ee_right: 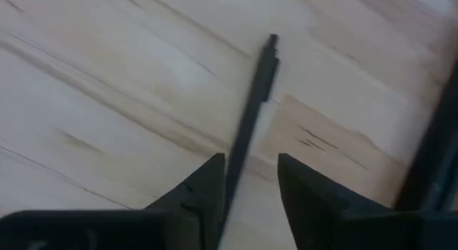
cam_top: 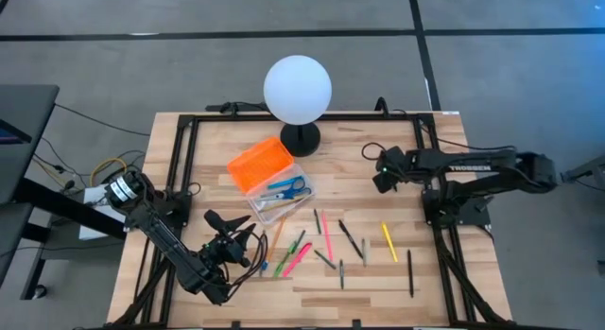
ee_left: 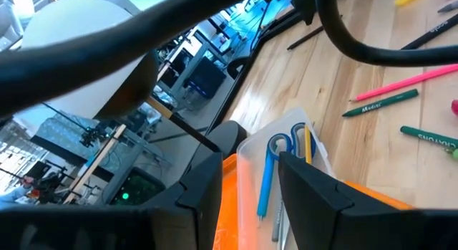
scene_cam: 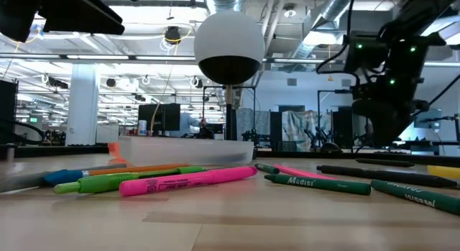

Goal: Pick & place school supplies into a supply box
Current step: Put the top right black pen into the orange supply box

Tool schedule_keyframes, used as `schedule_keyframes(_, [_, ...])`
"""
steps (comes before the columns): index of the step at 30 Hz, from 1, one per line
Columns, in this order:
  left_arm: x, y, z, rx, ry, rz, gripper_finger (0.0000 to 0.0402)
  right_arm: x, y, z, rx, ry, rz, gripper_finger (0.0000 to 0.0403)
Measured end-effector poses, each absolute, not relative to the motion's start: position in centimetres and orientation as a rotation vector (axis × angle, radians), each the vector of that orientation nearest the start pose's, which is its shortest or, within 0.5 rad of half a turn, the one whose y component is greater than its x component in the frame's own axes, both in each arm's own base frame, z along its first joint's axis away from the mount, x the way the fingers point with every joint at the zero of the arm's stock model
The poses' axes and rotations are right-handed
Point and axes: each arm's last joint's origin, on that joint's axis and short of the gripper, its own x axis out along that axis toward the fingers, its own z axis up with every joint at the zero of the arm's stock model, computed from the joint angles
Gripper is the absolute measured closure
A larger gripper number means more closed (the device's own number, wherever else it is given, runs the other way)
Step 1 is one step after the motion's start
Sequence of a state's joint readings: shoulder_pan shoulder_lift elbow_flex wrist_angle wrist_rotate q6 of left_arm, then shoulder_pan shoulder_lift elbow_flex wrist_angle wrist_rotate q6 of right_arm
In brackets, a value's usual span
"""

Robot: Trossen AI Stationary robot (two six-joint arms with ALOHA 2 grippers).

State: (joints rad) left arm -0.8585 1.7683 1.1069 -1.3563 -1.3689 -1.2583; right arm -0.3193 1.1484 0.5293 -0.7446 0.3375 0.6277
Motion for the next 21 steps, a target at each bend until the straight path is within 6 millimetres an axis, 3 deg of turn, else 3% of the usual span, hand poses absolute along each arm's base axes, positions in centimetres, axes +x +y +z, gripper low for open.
schedule_keyframes(11, [19.8,-18.6,19.3,0.65,0.468,0.689,0.0269,15.5,-7.7,14.8,0.57,1.199,-0.999,0.0186])
schedule_keyframes(21, [19.8,-18.6,19.3,0.648,0.47,0.689,0.0269,15.9,-8.5,13.1,0.617,1.286,-0.996,0.0211])
